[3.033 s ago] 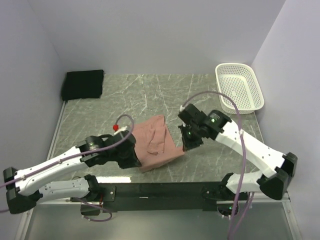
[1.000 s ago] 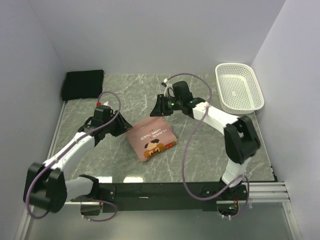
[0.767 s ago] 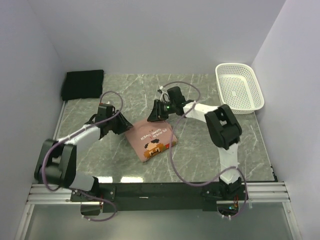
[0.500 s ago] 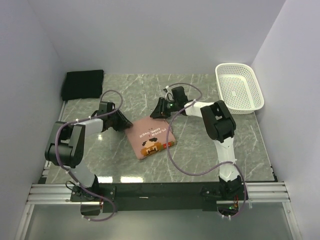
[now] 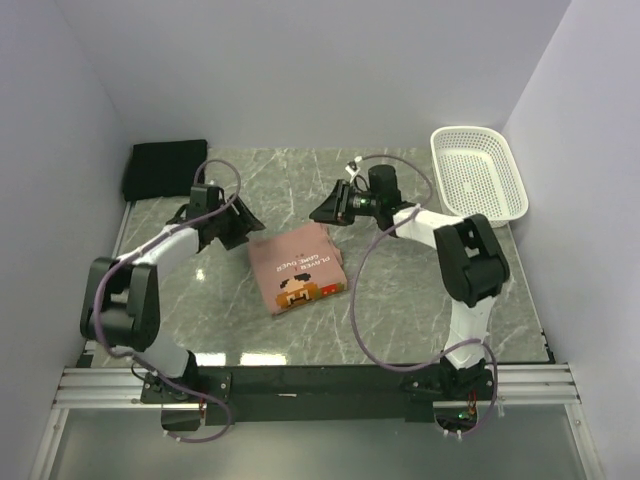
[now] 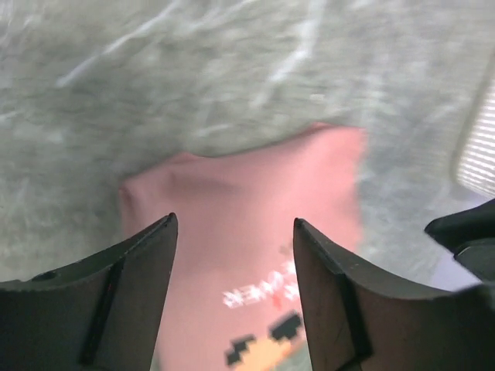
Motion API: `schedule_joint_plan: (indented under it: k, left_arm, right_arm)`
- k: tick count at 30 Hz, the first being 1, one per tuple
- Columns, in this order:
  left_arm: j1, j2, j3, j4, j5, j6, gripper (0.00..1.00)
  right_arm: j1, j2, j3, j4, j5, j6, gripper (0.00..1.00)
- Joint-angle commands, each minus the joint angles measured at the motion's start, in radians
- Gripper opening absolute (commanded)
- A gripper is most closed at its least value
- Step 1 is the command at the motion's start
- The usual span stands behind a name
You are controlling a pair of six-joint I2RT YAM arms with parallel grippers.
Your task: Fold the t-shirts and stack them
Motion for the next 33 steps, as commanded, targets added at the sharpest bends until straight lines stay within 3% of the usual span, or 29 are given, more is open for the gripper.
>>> schedule_joint_plan:
  k: [1, 5, 10, 15, 20, 27, 33]
  left_arm:
    - [-0.023, -0.133, 0.029, -0.042, -0.002, 0.020, 0.66]
    - [-0.101, -0.254, -0.087, 0.024, 0.069, -0.059, 0.52]
    - [-0.247, -0.271, -0.304, 0.188, 0.130, -0.162, 0.36]
    - [-0.267, -0.274, -0.485, 0.252, 0.115, -0.199, 0.26]
    - [-0.258, -0.376, -0.533, 0.130, 0.035, -0.172, 0.24]
    - [-0.269, -0.483, -0.422, -0.036, -0.015, -0.127, 0.35]
    - [-0.324, -0.475, -0.359, -0.048, 0.060, -0.142, 0.38]
  right_arm:
    - [0.005, -0.114, -0.081, 0.114, -0.052, 0.046, 0.38]
    - [0.006, -0.114, -0.172, 0.166, -0.069, 0.065, 0.36]
    - [0.003, -0.019, -0.253, 0.275, -0.095, 0.085, 0.31]
    - [-0.013, 0.083, -0.270, 0.295, -0.099, 0.054, 0.29]
    - [-0.047, 0.087, -0.305, 0.255, -0.093, -0.003, 0.27]
    - [-0.032, -0.193, -0.380, 0.116, -0.059, -0.084, 0.27]
    - [0.075, -0.336, -0.491, 0.211, -0.081, 0.025, 0.29]
